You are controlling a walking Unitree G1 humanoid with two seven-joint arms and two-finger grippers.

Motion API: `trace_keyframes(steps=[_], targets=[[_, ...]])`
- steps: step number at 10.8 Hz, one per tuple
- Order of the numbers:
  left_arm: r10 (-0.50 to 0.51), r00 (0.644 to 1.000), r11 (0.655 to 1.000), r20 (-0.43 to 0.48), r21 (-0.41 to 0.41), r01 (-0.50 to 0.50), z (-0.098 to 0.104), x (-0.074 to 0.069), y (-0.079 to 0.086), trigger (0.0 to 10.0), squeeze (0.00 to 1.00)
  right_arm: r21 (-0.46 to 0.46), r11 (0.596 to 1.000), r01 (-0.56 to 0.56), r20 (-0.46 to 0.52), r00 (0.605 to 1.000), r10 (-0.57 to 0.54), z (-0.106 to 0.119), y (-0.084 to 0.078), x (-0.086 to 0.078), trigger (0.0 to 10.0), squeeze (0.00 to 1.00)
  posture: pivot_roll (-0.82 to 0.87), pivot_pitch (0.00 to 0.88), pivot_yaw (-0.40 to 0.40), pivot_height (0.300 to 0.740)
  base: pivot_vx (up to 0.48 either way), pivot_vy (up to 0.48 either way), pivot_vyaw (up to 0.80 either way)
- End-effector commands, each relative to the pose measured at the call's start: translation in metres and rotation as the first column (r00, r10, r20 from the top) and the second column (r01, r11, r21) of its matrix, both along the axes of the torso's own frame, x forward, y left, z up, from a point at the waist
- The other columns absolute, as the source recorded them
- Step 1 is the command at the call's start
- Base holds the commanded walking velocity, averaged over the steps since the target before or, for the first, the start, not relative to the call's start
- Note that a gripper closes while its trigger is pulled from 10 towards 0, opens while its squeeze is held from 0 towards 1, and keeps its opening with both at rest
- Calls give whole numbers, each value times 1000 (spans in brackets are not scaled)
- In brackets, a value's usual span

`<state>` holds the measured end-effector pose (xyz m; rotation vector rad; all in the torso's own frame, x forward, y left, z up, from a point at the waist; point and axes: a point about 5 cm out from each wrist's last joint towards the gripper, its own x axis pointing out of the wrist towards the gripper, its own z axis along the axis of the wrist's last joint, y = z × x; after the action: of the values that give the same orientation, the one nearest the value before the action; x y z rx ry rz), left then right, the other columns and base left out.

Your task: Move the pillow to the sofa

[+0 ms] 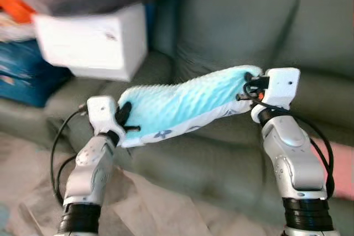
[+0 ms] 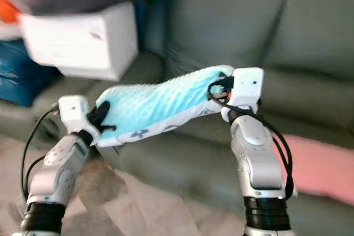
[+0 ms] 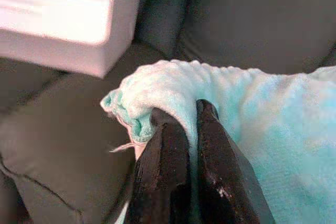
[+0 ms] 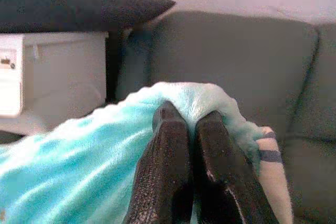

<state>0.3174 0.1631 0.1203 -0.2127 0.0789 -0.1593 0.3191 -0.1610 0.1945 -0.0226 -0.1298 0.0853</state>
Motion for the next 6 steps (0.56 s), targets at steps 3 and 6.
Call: trace_keyframes(steps=[3,6], targets=[[-27,999,1000,27,-5,28,8,2,-5,10000,0,2,1000,1,20,1000,-1,6,0,-1,10000,0,-168,0,-6,740,391,0,0],[-32,999,999,28,-4,32,9,2,-5,10000,0,3,1000,1,17,1000,-1,5,0,-1,10000,0,-167,0,-5,740,391,0,-619]])
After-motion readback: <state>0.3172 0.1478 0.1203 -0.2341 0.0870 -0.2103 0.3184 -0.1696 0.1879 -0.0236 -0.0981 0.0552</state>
